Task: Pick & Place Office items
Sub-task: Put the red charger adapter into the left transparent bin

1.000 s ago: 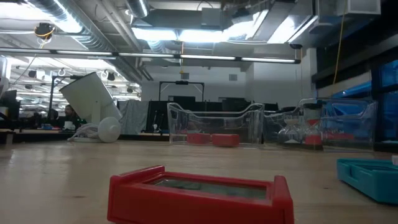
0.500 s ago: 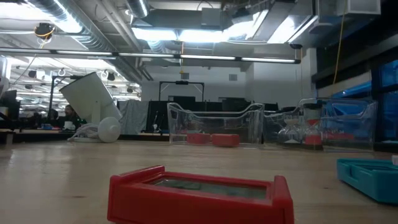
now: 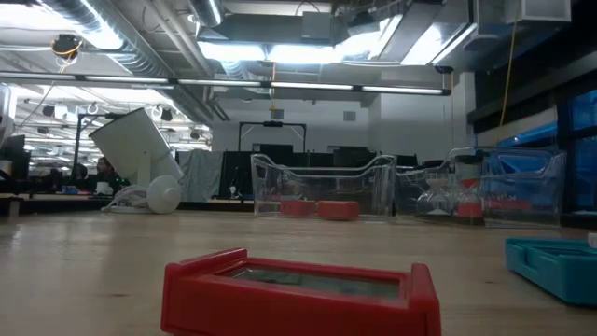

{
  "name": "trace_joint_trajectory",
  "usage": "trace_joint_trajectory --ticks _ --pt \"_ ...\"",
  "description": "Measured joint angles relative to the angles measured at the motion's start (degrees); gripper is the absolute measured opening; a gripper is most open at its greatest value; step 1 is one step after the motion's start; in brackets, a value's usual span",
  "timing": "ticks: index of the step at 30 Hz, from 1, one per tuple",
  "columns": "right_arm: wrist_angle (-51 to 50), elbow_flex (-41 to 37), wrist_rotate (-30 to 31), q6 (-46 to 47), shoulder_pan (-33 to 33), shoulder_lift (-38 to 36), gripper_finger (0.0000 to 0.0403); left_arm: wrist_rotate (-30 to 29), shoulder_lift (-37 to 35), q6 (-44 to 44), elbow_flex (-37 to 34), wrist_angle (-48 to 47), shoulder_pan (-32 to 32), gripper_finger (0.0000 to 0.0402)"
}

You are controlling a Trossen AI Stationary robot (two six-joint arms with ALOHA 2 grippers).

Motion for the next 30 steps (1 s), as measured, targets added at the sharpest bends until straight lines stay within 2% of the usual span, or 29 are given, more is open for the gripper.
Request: trace_joint_trajectory --ticks 5,9,18,30 --pt "-0.15 0.00 -0.58 -0.55 -0.89 0.00 0.0216 -1.83 -0.01 -1.30 0.00 -0.42 0.02 0.0284" --pt "-0.14 0.00 -0.73 -0.56 -0.98 -0.03 0.0225 -2.20 -0.01 -1.58 0.00 -0.49 -0.02 0.0251" --pt "0.05 0.00 -0.50 -0.55 -0.95 -0.98 0.0219 -2.61 -0.10 -2.87 0.04 -0.12 0.02 0.0182" --pt "0.88 -0.02 0.60 -3.04 -0.65 -1.01 0.0221 -2.98 -0.12 -4.00 0.04 0.14 1.73 0.0148"
